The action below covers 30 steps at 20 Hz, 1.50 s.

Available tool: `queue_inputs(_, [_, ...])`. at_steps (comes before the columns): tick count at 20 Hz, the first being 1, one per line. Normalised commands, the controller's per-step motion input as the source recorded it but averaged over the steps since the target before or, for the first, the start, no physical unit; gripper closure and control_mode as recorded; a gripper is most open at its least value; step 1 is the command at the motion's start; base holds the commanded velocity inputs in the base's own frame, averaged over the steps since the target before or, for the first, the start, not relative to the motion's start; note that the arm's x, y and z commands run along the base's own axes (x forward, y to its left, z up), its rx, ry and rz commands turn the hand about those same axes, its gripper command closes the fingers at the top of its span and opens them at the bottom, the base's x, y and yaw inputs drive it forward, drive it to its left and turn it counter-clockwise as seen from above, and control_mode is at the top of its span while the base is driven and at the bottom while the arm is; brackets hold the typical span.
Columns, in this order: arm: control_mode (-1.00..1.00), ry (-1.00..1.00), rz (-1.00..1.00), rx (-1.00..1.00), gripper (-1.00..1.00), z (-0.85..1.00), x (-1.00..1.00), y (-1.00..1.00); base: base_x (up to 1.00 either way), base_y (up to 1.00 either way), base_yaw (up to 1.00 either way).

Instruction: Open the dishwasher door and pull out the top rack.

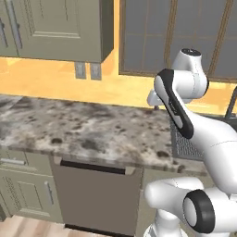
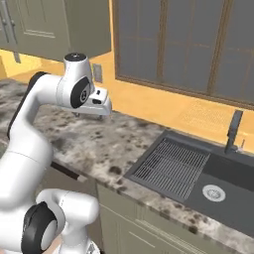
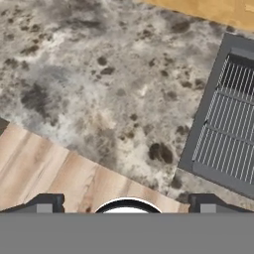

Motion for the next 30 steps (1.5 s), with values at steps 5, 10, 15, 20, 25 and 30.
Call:
queue_inputs(5, [1.0,0.0,0.0,0.0,-1.0,0.0,0.0,0.0,-0.18,-0.26,0.44])
queue_inputs(10, [1.0,0.0,0.0,0.0,-1.0,0.0,0.0,0.0,-0.01,-0.05,0.35])
queue_inputs(15, [1.0,0.0,0.0,0.0,-1.0,0.0,0.0,0.0,-0.06,0.0,0.29])
queue_inputs(20, [1.0,0.0,0.0,0.0,-1.0,0.0,0.0,0.0,-0.39,-0.1,0.27])
queue_inputs(25, [1.0,0.0,0.0,0.0,-1.0,0.0,0.0,0.0,-0.53,-0.18,0.34])
queue_inputs(30, [1.0,0.0,0.0,0.0,-1.0,0.0,0.0,0.0,-0.46,-0.1,0.36])
